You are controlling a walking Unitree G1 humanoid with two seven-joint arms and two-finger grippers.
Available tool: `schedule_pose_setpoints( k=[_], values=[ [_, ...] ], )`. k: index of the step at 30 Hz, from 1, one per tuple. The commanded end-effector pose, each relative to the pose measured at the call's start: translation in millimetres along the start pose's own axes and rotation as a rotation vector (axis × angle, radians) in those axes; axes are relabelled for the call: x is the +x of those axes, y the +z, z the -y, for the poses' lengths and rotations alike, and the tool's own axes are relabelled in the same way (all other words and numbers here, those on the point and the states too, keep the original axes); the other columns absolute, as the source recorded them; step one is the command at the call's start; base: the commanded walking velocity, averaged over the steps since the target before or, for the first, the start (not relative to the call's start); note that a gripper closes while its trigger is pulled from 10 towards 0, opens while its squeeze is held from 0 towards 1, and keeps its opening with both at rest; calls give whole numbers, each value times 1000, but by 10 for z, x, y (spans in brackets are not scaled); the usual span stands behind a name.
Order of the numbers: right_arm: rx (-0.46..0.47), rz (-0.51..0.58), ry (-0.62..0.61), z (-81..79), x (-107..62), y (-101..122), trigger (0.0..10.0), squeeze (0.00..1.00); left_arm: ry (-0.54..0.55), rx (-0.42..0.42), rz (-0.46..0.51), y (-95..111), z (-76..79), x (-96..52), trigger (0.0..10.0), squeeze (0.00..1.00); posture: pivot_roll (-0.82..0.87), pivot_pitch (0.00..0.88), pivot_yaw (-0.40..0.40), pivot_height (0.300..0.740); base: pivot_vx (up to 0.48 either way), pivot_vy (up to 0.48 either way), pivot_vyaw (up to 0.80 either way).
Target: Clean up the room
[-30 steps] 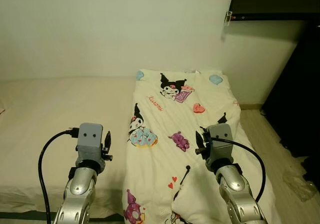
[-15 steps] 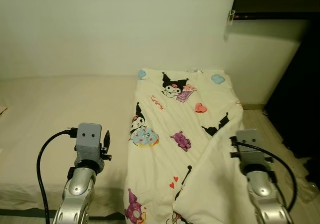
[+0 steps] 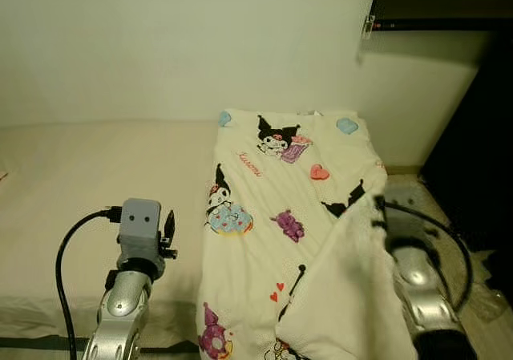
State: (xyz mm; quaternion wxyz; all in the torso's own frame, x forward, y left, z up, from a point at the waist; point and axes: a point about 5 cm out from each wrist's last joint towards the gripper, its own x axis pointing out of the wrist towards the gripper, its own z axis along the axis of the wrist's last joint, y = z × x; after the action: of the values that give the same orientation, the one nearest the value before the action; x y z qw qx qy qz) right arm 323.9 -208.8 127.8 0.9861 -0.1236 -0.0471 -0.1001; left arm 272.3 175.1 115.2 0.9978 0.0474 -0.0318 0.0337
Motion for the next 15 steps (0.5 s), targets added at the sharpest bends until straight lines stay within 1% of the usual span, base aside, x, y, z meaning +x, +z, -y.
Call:
schedule_pose_setpoints(
  k=[1, 2, 3, 4, 5, 8, 9, 11, 14, 15],
  values=[
    [24, -9, 36, -66, -14, 4, 10000, 0, 18, 25, -11, -11, -71, 1, 10000, 0, -43, 86, 5, 740, 0, 0, 0],
    [64, -11, 45, -146, -20, 48, 10000, 0, 22, 27, -12, -12, -76, 1, 10000, 0, -42, 86, 5, 740, 0, 0, 0],
    [64, -11, 45, -146, -20, 48, 10000, 0, 22, 27, -12, -12, -76, 1, 10000, 0, -42, 86, 5, 740, 0, 0, 0],
    [119, -36, 103, -329, -33, 151, 10000, 0, 29, 33, -20, -27, -88, 1, 10000, 0, -52, 85, 5, 740, 0, 0, 0],
    [129, -42, 120, -372, -37, 177, 10000, 0, 30, 35, -22, -30, -90, 2, 10000, 0, -52, 85, 5, 740, 0, 0, 0],
    [124, -53, 136, -416, -84, 150, 10000, 0, 38, 37, -28, -46, -99, 5, 10000, 0, -57, 83, 2, 740, 0, 0, 0],
    [119, -65, 149, -425, -123, 98, 10000, 0, 42, 38, -31, -50, -104, 7, 10000, 0, -54, 85, 2, 740, 0, 0, 0],
    [136, -110, 184, -438, -208, -49, 10000, 0, 57, 43, -44, -65, -135, 1, 10000, 0, -53, 92, 8, 740, 0, 0, 0],
    [141, -109, 215, -472, -249, -76, 10000, 0, 66, 47, -54, -88, -172, -16, 10000, 0, -50, 96, 17, 740, 0, 0, 0],
    [140, -110, 243, -514, -285, -100, 10000, 0, 83, 32, -71, -112, -203, -29, 10000, 0, -47, 100, 23, 740, 0, 0, 0]
  ],
)
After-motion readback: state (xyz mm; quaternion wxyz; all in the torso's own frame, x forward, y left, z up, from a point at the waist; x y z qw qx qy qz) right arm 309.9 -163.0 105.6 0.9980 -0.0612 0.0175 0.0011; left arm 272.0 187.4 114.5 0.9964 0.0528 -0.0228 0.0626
